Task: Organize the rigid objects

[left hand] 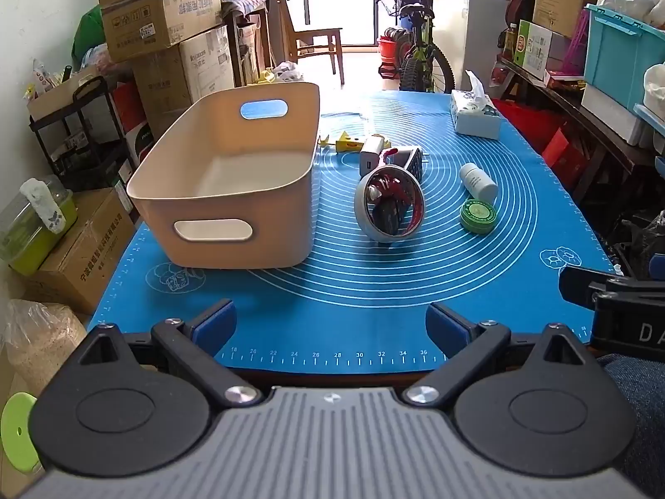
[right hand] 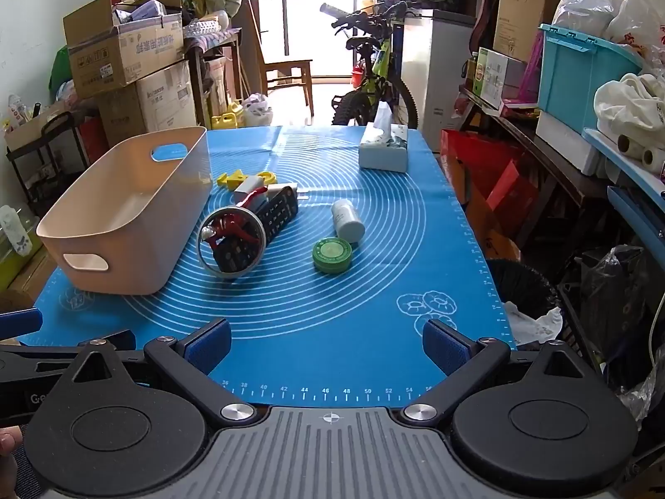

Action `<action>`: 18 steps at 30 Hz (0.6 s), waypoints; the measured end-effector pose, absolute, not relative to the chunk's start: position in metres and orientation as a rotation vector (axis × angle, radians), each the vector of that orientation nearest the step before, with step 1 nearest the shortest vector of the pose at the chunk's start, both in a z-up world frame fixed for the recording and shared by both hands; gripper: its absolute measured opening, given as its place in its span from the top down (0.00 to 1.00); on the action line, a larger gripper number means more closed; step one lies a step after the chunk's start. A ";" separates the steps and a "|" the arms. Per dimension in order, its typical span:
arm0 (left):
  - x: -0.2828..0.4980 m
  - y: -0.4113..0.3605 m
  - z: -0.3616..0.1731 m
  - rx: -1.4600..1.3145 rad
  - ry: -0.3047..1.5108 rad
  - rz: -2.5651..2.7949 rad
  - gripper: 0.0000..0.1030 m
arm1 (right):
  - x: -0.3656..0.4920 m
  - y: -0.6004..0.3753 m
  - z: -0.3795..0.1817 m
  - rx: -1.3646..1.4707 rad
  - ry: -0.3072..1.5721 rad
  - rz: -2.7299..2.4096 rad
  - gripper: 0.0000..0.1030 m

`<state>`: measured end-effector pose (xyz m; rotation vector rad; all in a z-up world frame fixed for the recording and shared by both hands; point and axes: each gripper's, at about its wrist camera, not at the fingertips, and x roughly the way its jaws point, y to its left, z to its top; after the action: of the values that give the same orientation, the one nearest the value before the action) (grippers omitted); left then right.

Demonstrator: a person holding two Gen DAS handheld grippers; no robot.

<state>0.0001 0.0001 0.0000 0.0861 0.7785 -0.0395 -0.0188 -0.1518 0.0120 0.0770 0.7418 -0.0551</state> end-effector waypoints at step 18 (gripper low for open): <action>0.000 0.000 0.000 0.088 0.777 -0.038 0.06 | -0.019 -0.151 0.012 0.075 0.738 -0.056 0.05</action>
<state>0.0001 0.0001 0.0000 0.0879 0.7775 -0.0379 -0.0187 -0.1514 0.0121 0.0746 0.7377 -0.0559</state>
